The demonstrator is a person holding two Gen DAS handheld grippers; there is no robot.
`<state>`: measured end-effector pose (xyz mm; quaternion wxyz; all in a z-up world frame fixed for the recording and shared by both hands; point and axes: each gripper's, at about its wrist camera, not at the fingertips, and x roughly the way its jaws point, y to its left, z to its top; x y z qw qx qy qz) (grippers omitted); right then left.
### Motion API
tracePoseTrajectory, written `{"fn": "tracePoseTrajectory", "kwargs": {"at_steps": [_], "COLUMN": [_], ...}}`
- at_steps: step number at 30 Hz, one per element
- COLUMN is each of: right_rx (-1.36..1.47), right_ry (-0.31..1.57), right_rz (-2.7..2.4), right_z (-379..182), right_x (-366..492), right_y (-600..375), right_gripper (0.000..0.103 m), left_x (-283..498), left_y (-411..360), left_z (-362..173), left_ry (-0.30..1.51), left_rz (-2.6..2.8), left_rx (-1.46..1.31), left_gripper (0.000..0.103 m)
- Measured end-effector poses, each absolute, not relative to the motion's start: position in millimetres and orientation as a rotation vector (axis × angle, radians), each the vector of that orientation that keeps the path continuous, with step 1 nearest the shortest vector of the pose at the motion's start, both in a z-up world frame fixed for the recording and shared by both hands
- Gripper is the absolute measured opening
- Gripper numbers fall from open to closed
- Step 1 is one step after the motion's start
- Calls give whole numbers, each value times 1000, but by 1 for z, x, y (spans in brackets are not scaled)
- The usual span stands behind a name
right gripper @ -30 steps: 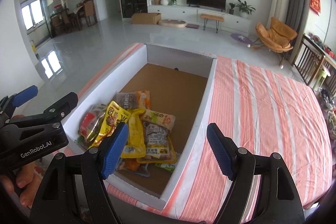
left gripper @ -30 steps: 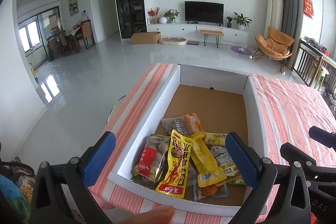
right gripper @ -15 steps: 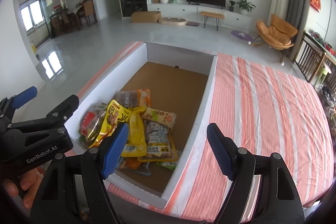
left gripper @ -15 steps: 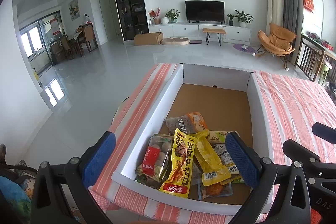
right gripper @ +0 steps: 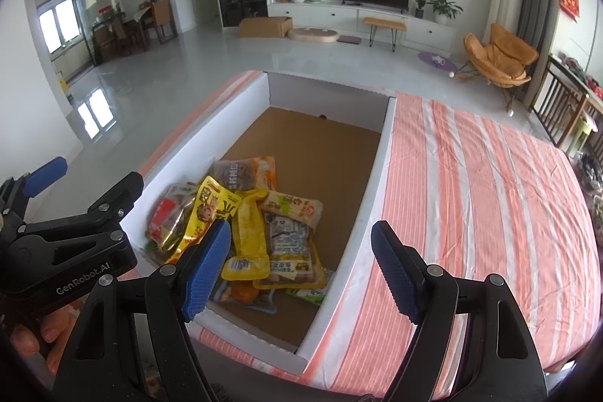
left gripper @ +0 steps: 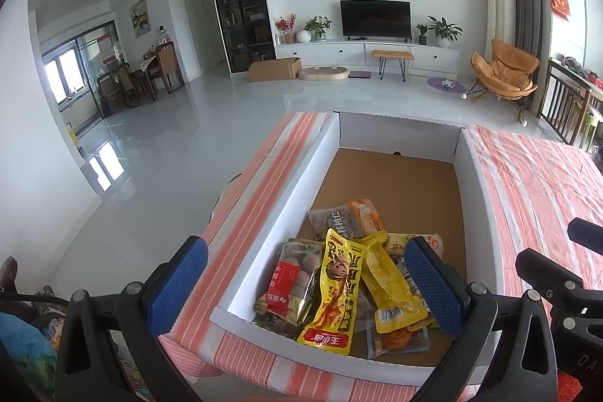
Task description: Organize snacks
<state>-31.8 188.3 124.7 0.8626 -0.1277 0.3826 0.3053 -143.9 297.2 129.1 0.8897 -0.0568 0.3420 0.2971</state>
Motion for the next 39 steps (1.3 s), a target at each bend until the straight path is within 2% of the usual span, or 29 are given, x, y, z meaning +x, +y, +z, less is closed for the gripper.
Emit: {"fn": "tracePoseTrajectory", "kwargs": {"at_steps": [39], "right_rx": [-274], "right_ry": [815], "right_rz": [651], "right_z": [122], "right_x": [-33], "right_y": [193], "right_gripper": [80], "left_x": [-146], "left_y": [295], "left_z": [131], "left_ry": [708], "left_rz": [641], "left_rx": [-97], "left_gripper": [103]}}
